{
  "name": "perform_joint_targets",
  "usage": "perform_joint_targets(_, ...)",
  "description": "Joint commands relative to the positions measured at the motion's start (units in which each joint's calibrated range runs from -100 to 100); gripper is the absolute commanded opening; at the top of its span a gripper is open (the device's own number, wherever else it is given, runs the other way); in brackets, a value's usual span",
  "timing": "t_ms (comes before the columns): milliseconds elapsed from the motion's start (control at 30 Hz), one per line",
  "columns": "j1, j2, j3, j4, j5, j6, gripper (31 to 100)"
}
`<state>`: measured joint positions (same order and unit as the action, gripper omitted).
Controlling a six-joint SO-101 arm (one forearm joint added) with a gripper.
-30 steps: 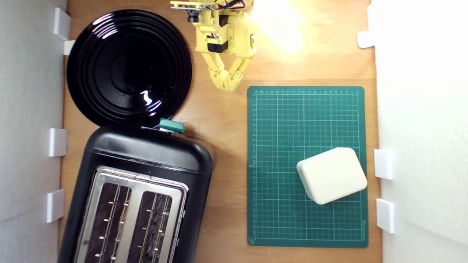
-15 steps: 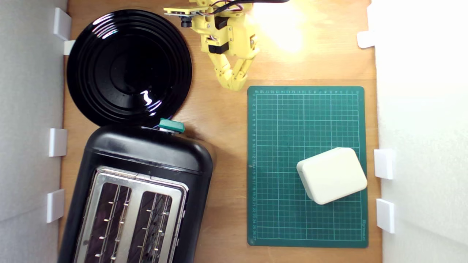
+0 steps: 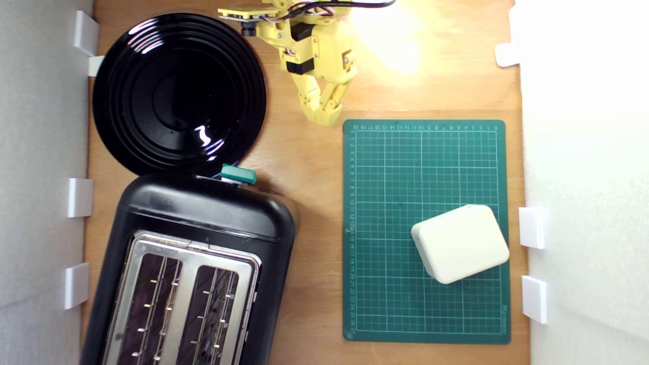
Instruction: Start toaster
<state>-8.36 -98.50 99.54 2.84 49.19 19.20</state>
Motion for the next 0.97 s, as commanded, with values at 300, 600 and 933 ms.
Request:
perform_joint_targets(300,0.6,-0.8,0.3,1.1,0.2,-0.5,31.5)
perform_joint_targets(600,0.8,-0.7,0.3,1.1,0.2,-0.5,31.5)
perform_joint_targets(933,0.7,-0.7,0.3,1.1,0.2,-0.5,31.5)
